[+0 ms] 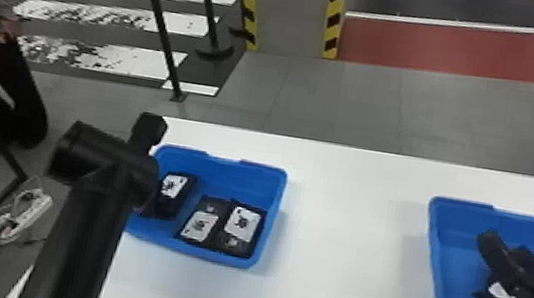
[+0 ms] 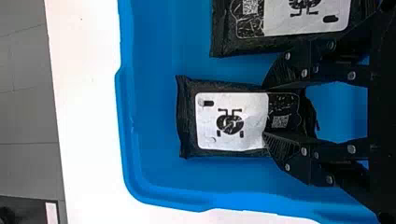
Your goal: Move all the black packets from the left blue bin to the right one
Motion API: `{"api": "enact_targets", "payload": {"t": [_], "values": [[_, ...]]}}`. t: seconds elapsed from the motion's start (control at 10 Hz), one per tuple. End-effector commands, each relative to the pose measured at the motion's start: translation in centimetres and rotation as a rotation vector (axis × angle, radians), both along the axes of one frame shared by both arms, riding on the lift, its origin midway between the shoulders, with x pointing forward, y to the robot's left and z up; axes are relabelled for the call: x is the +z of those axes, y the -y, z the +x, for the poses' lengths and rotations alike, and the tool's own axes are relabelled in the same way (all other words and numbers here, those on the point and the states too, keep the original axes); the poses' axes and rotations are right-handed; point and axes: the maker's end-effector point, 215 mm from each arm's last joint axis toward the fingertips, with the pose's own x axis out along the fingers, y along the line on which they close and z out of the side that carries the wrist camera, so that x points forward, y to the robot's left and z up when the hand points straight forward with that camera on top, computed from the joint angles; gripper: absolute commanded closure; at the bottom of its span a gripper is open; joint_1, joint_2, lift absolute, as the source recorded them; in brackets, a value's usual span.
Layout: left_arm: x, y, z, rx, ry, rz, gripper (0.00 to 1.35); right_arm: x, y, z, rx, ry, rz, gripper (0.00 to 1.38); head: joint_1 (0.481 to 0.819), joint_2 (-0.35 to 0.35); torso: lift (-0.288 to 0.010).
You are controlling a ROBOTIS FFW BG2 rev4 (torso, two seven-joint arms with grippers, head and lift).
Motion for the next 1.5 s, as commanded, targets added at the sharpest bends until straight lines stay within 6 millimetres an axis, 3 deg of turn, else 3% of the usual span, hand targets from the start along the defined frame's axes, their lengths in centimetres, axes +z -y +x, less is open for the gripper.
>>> {"api": "enact_targets", "payload": {"t": [0.0,0.3,0.5,0.9,1.1,1.4], "values": [[0.4,-0.2,0.7,-0.022,0.018,0.023,1.25,0.0,0.0,0.0,0.001,0.0,0.003,0.37,0.695,0.221,-0.11],[0.9,0.3,1.9,-0.104,0.049,0.048,1.21,-0.2,-0.1,-0.2,0.004,-0.004,0.013,0.37,0.695,0.22,-0.11],[2.5,2.8,2.4,-0.198,0.113,0.005,1.21,0.0,-0.2,-0.5,0.007,-0.004,0.017,0.37,0.695,0.208,-0.11],[8.7,10.5,-2.5,-0.333,0.313,-0.069,1.21,0.6,-1.8,-0.6,0.052,0.001,0.028,0.37,0.695,0.151,-0.11],[11.7,17.3,-1.5,-0.517,0.432,-0.121,1.21,1.1,-3.8,-0.3,0.1,0.008,0.033,0.36,0.695,0.127,-0.11],[15.7,24.6,1.1,-0.739,0.551,-0.165,1.21,1.8,-6.8,1.2,0.192,0.019,0.041,0.36,0.695,0.058,-0.11]]}}
